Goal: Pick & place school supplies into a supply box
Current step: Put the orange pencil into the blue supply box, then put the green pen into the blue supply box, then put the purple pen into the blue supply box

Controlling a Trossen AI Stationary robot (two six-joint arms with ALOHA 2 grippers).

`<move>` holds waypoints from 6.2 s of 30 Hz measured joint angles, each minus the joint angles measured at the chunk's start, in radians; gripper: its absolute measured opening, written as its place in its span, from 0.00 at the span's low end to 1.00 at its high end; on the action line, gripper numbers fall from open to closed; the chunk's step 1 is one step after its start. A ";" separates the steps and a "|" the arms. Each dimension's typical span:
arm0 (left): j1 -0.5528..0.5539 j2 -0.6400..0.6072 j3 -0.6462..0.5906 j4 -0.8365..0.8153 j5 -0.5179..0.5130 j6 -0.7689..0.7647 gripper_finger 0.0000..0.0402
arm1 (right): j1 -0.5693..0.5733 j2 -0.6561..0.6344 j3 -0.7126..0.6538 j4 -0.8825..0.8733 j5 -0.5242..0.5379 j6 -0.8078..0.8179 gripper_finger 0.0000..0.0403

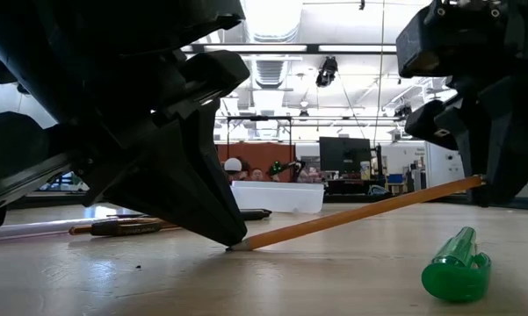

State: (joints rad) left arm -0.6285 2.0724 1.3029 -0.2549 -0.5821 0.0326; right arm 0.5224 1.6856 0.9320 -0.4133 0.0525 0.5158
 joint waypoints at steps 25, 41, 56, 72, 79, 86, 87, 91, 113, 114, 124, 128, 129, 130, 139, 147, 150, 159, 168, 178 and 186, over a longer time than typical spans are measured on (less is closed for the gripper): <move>-0.006 -0.160 0.132 -0.761 -0.346 -0.701 0.00 | -0.082 -0.146 0.070 -0.270 0.438 0.564 0.05; -0.008 -0.204 0.152 -0.914 -0.362 -1.247 0.00 | -0.414 -0.020 0.063 0.003 0.329 0.549 0.05; -0.010 -0.205 0.154 -0.878 -0.380 -1.250 0.00 | -0.572 0.051 0.064 0.116 0.172 0.424 0.06; -0.012 -0.205 0.147 -0.882 -0.338 -1.212 0.00 | -0.538 0.011 0.063 0.137 0.105 0.253 0.39; -0.030 -0.205 0.099 -0.878 -0.256 -1.263 0.00 | -0.337 -0.083 0.063 -0.104 -0.001 -0.192 0.45; -0.040 -0.205 0.064 -0.854 -0.244 -1.291 0.00 | -0.025 -0.078 0.063 -0.138 -0.083 -0.527 0.44; -0.040 -0.205 0.064 -0.854 -0.245 -1.287 0.00 | 0.001 -0.066 0.064 -0.111 -0.058 -0.539 0.44; -0.040 -0.205 0.063 -0.843 -0.245 -1.281 0.00 | 0.028 -0.009 0.072 -0.035 -0.025 -0.474 0.46; -0.054 -0.205 0.063 -0.827 -0.192 -1.286 0.00 | -0.002 0.321 0.328 -0.127 -0.079 -0.603 0.30; -0.057 -0.205 0.063 -0.829 -0.191 -1.287 0.00 | -0.003 0.321 0.325 -0.126 -0.080 -0.602 0.25; -0.068 -0.205 0.062 -0.829 -0.185 -1.290 0.00 | -0.098 0.205 0.298 -0.193 -0.014 -0.356 0.05; -0.078 -0.205 0.049 -0.832 -0.175 -1.315 0.00 | -0.209 0.055 0.256 -0.180 0.057 -0.114 0.04; -0.081 -0.205 0.045 -0.833 -0.171 -1.320 0.00 | -0.249 0.028 0.239 -0.175 0.067 -0.050 0.04; -0.083 -0.205 0.041 -0.832 -0.169 -1.328 0.00 | -0.295 0.006 0.220 -0.175 0.083 0.015 0.04; -0.091 -0.205 0.020 -0.829 -0.159 -1.377 0.00 | -0.684 -0.059 0.021 0.279 0.008 0.426 0.12; -0.087 -0.205 0.009 -0.838 -0.027 -1.386 0.00 | -0.730 0.010 0.052 0.365 -0.081 0.427 0.31; -0.081 -0.205 -0.022 -0.851 0.074 -1.442 0.00 | -0.722 0.012 0.067 0.353 -0.083 0.370 0.39; -0.074 -0.207 -0.139 -0.775 0.290 -1.682 0.05 | -0.630 -0.070 0.078 0.100 -0.039 0.167 0.53; -0.010 -0.296 -0.091 -0.770 0.287 -1.645 0.20 | -0.583 -0.105 0.077 0.015 -0.025 0.174 0.55; 0.003 -0.371 -0.099 -0.834 0.283 -1.488 0.20 | -0.580 -0.108 0.077 0.017 -0.024 0.176 0.55; 0.073 -0.377 -0.137 -0.565 0.432 -1.526 0.22 | -0.579 -0.108 0.077 0.019 -0.026 0.175 0.55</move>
State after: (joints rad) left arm -0.5557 1.6955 1.1658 -0.8198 -0.1496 -1.4933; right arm -0.0570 1.5780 1.0092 -0.3948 0.0269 0.6905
